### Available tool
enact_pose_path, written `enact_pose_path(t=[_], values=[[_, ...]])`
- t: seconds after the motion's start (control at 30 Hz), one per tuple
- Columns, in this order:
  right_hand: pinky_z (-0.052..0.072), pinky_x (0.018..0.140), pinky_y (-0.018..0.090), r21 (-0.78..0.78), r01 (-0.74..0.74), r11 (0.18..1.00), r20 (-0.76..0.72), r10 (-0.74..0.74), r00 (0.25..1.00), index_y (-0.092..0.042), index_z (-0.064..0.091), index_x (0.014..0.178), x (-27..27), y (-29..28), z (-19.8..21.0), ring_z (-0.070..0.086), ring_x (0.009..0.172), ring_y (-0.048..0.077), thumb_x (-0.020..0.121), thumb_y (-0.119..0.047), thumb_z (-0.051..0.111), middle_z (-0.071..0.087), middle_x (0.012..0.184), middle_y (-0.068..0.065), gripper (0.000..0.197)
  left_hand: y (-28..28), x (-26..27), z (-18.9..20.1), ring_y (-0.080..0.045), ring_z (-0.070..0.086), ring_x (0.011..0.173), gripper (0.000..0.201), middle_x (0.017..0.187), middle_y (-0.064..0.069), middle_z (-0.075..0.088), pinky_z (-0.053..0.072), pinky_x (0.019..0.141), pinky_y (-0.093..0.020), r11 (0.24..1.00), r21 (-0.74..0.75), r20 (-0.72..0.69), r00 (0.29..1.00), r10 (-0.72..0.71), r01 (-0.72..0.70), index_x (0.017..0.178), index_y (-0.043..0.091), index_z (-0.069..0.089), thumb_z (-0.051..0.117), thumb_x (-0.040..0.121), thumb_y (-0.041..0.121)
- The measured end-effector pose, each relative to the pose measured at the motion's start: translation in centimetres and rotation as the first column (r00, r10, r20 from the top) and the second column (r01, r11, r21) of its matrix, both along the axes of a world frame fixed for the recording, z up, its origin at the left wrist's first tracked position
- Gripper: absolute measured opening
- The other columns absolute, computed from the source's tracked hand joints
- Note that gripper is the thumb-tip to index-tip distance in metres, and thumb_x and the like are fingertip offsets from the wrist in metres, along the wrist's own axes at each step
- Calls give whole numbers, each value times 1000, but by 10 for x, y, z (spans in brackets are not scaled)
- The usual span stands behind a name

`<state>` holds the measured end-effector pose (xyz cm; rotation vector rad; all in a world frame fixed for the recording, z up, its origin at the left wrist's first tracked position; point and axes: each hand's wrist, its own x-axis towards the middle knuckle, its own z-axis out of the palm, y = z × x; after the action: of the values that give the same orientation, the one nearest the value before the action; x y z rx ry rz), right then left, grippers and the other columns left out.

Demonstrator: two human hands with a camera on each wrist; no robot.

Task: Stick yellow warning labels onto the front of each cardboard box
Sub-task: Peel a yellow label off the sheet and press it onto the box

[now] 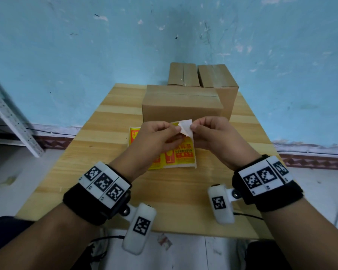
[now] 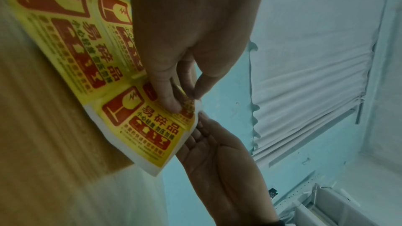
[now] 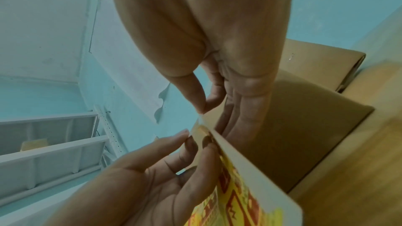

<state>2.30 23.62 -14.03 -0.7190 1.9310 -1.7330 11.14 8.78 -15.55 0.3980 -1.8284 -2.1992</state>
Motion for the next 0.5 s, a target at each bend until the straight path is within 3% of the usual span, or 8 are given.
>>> enact_pose_path(t=[0.13, 0.27, 0.4, 0.5], values=[[62, 72, 34, 79, 80, 994, -55, -75, 996, -6, 62, 87, -2, 3, 0, 72, 78, 24, 103, -11, 49, 71, 86, 16, 21, 1, 1, 1, -29, 68, 104, 18, 117, -35, 64, 55, 96, -37, 996, 91, 8, 1000, -11, 10, 98, -14, 64, 59, 94, 3], [62, 78, 47, 160, 191, 968, -169, -163, 972, -10, 59, 92, -6, 6, -2, 72, 85, 33, 103, -18, 47, 70, 92, 22, 19, 0, 1, 1, -32, 69, 105, 12, 113, -32, 67, 57, 92, -34, 990, 138, 10, 1000, -11, 9, 87, -8, 65, 57, 93, -1], [61, 79, 49, 173, 206, 963, -202, -170, 965, -15, 57, 88, -6, 10, -1, 70, 78, 26, 103, -19, 47, 65, 80, 10, 19, -4, -1, 1, -33, 67, 105, 12, 108, -29, 69, 57, 92, -36, 984, 176, 15, 1000, -8, 5, 97, -10, 63, 54, 93, -3], [60, 80, 51, 185, 213, 959, -206, -174, 963, -16, 56, 88, -6, 10, -1, 69, 76, 24, 103, -19, 46, 65, 79, 9, 19, -8, -2, -1, -37, 67, 106, 19, 118, -34, 64, 57, 92, -39, 975, 220, 28, 1000, 3, -9, 107, -12, 60, 51, 92, -4]])
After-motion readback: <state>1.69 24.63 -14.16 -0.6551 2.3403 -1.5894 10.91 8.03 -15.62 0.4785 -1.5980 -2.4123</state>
